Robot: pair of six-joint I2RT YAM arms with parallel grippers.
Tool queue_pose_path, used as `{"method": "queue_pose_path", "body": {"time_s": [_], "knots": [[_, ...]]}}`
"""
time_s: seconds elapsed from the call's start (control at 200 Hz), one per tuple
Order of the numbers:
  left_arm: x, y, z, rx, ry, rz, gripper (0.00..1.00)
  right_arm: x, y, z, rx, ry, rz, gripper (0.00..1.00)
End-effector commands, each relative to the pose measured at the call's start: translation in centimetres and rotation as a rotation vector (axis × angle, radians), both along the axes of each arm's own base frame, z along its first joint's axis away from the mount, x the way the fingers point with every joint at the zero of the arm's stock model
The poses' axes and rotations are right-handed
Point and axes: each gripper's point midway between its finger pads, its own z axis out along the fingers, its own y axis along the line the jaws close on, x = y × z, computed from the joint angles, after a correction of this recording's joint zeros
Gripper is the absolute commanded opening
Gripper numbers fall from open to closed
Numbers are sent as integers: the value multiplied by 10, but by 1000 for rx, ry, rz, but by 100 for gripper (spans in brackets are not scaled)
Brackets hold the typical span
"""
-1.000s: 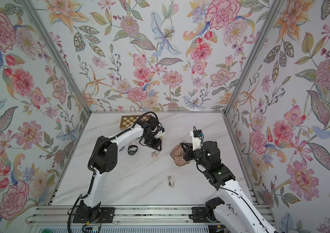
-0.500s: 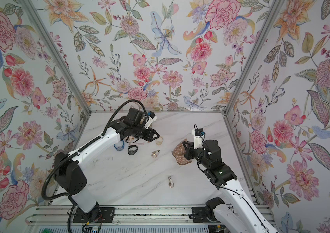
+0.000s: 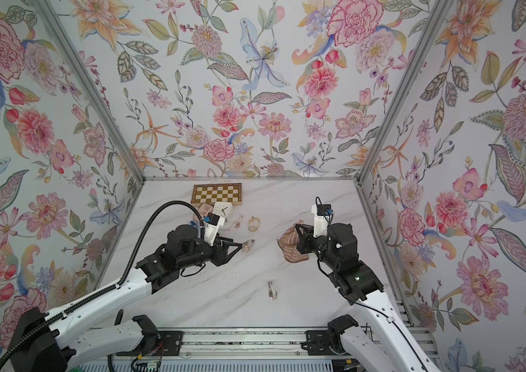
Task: Wipe the watch dial
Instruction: Pick up the watch at the center of the board.
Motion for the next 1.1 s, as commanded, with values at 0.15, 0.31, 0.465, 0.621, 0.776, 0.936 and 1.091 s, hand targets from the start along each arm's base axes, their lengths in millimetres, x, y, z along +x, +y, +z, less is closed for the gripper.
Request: {"method": "queue_pose_path", "body": {"time_s": [0.15,0.31,0.465,0.621,0.776,0.936,1.091], "knots": [[-36,-10,-41,9,-103,54,51,-9,-7,-12,11,15,-17,0],[-57,-33,-70,11,-78,43,51,-17,-6,-24,43,44,-5,0],[-78,-54,-104,111,-25,32,50,-27,-5,-33,63,55,11,0],[-102,-83,-109,119,-34,-45,50,-34,-11,-36,57,32,3,0],[-113,-104,-121,199,-68,-107,50,-38,-12,-34,55,18,8,0],[-112,-108,-123,207,-93,-113,50,-42,-14,-31,46,2,12,0],[-111,-109,-126,199,-88,-112,50,-44,-17,-29,38,-14,5,0]]}}
